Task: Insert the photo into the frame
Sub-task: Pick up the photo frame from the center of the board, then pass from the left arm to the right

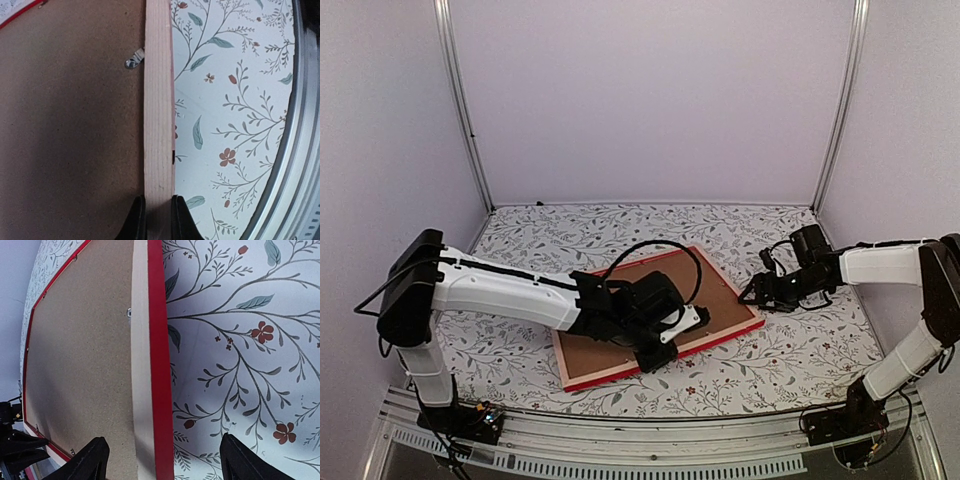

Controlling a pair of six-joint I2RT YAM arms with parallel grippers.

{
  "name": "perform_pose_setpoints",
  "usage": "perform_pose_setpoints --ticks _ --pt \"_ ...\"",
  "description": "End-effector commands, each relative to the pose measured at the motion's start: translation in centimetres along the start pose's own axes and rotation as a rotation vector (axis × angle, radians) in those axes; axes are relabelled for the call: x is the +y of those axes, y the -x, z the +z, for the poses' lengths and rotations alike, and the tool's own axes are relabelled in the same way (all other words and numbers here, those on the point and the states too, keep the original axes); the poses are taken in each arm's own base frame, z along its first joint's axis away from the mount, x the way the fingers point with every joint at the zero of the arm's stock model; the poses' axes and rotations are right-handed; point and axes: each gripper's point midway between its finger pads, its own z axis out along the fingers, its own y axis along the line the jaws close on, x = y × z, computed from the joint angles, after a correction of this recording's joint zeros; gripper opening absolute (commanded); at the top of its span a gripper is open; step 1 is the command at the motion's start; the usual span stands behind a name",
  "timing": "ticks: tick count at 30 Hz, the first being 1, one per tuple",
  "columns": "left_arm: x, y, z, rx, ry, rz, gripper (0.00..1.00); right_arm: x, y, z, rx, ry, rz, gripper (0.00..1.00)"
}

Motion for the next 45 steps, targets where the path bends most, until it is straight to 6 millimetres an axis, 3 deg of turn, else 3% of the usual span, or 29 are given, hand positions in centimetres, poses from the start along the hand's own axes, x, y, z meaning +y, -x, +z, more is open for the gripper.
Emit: perform_pose_setpoints --ticks 1,6,14,24,30,33,36,40,45 --pt "1.8 4.7 -4.0 -0.162 0.047 0.006 0.00 1.7 -0.7 0.3 0.026 0.176 0.044 0.80" --pt "2.1 4.3 -3.7 -0.149 0.059 0.001 0.00 2.4 -1.5 0.8 0.050 0.296 0.094 0.78" --pt "2.6 2.4 -2.1 -0.094 0.086 -0.011 0.00 3.2 -1.7 1.1 0.066 0.438 0.162 0.55" --pt "2.8 -0.3 0.2 -0.028 0.116 -0.024 0.03 4.2 -0.2 0.1 0.038 0.461 0.156 0.30" --pt "2.8 -1.1 1.2 -0.014 0.133 -0.022 0.07 4.8 0.7 -0.5 0.025 0.469 0.146 0.20" --pt "3.1 -1.4 1.5 -0.011 0.166 -0.022 0.18 5.1 1.1 -0.8 0.020 0.472 0.142 0.18" --pt "3.8 -1.6 1.8 -0.011 0.249 -0.019 0.42 5.4 1.4 -1.1 0.013 0.473 0.141 0.17" --pt "4.4 -1.8 1.8 0.002 0.402 0.027 0.65 5.6 1.9 -1.5 0.002 0.472 0.132 0.16" --pt "5.4 -1.9 1.6 0.027 0.601 0.090 0.79 6.0 1.7 -1.9 0.019 0.472 0.144 0.16"
